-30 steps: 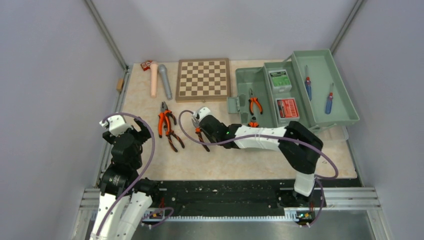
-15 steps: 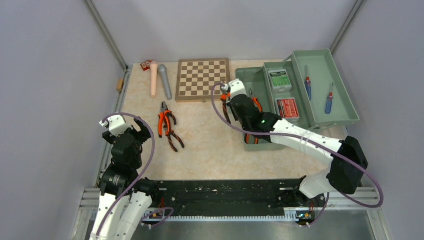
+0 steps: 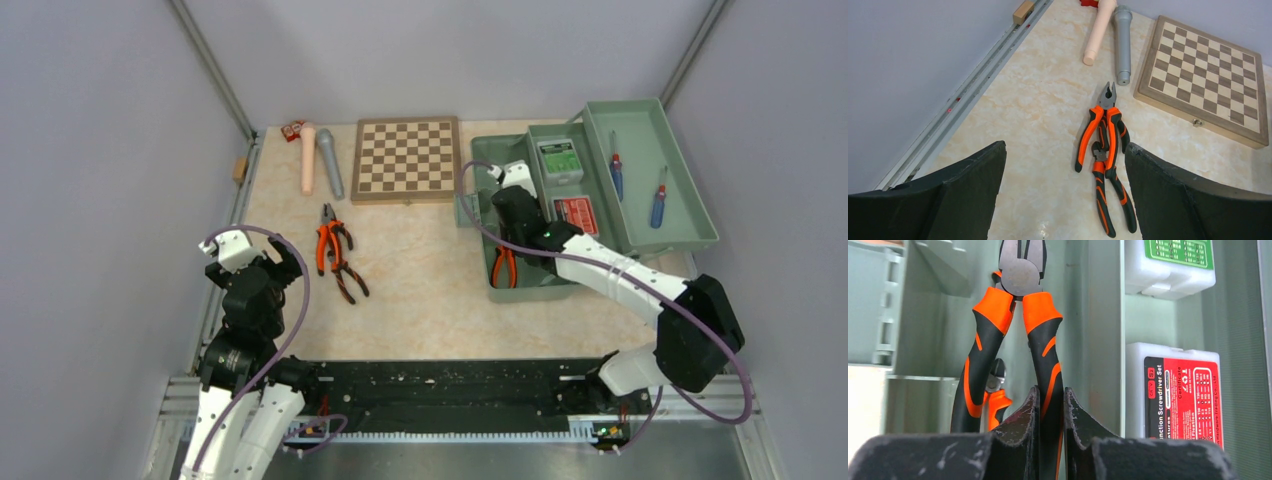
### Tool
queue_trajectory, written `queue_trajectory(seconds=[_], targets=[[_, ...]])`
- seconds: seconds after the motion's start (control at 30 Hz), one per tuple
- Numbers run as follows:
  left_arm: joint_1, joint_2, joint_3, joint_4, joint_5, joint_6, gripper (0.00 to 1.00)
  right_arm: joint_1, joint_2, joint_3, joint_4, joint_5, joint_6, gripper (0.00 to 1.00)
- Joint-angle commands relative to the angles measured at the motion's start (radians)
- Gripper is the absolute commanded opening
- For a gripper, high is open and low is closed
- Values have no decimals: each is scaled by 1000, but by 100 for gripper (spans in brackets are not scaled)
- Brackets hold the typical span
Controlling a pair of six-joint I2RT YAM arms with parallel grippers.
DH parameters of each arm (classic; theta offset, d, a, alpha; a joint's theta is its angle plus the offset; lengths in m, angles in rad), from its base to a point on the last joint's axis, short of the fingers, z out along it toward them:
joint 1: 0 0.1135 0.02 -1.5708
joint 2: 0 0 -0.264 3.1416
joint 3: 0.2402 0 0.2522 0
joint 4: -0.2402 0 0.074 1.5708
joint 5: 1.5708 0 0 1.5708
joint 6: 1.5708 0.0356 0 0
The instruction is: Pack the tool kit
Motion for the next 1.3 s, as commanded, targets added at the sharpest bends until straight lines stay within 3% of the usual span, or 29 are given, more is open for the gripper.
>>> queue_trajectory(seconds=[0.0,0.47,0.5,0.63,0.8,1.07,1.27], targets=[[4,3,-6,40,-6,10,92,-40,18,2,83,32,51,0],[4,12,-6,44,-2,12,92,-102,234,25,105,49,102,0],[4,14,-5,44,-2,12,92,-102,235,37,84,42,105,3],[4,18,-5,43,-1,12,92,-100,189,53,66,1,110,33],[4,21,-4,45,0,13,92,-82,91,48,89,-80,76,50],[4,20,-5,45,0,13,92,-6,5,102,111,-175,41,61],[4,12,-4,44,-4,12,92,56,41,120,199,-407,75,64]])
